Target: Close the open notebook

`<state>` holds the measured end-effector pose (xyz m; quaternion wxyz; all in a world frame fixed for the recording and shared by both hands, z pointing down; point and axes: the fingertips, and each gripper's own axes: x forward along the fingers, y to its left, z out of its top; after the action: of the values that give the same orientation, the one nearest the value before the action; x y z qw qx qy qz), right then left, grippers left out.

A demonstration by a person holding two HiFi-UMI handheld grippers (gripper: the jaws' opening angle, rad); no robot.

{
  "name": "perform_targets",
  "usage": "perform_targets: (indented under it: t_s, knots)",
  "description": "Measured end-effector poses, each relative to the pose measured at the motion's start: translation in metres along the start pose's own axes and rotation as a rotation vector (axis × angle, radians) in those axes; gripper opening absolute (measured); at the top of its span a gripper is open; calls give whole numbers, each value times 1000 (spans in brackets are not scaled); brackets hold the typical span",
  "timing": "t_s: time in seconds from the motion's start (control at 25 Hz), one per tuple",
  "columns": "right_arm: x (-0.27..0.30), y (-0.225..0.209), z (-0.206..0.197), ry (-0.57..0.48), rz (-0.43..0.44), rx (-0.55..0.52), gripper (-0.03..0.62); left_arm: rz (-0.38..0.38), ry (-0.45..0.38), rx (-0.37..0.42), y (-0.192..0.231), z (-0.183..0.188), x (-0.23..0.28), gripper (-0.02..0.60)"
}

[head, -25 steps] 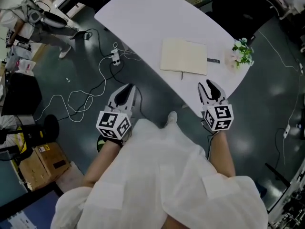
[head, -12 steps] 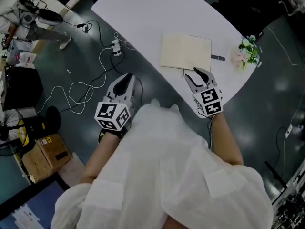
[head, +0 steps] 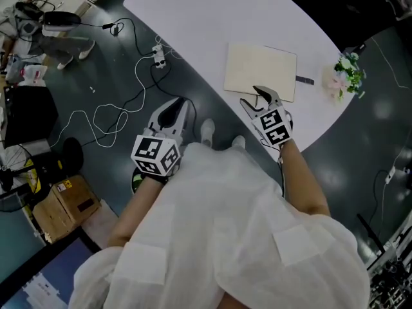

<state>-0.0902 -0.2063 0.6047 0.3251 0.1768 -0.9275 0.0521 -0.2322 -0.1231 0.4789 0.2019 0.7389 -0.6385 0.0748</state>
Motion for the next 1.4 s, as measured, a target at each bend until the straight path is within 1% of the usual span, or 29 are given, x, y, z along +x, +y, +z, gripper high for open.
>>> perform_targets:
  t_s: [0.08, 0.2, 0.28, 0.36, 0.48, 0.64, 0.72, 0.84, 0.96, 1.04, 1.12, 1.28, 1.4]
  knots:
    - [7, -4, -4, 15, -12, 51, 237, -18, 16, 4, 4, -1, 4, 34]
    - [5, -20, -17, 17, -56, 169, 244, -34, 28, 3, 11, -1, 9, 34]
    - [-2, -34, -27, 24, -99, 212, 247, -45, 34, 5, 14, 1, 15, 34]
    - [-11, -47, -38, 36, -145, 233, 247, -64, 40, 11, 13, 3, 22, 34]
    - [-25, -65, -57, 47, -204, 275, 247, -104, 45, 22, 3, 7, 34, 34]
    - [-41, -79, -84, 42, -268, 407, 247, -175, 68, 43, -20, 4, 47, 34]
    - [-47, -81, -97, 50, -300, 452, 247, -207, 86, 57, -29, 1, 51, 34]
    - [-51, -82, -111, 87, -335, 438, 247, -233, 109, 74, -37, 0, 56, 35]
    - [-49, -84, -121, 135, -344, 378, 247, -248, 116, 88, -42, 2, 59, 34]
    - [-48, -86, -128, 152, -345, 373, 247, -259, 116, 92, -45, 3, 60, 34]
    - [-49, -89, -135, 144, -351, 434, 247, -265, 120, 92, -46, 3, 60, 34]
    - [-52, -100, -144, 108, -380, 608, 256, -258, 135, 90, -39, 0, 57, 34]
    - [-53, -108, -153, 114, -392, 677, 275, -247, 140, 91, -33, -1, 56, 34]
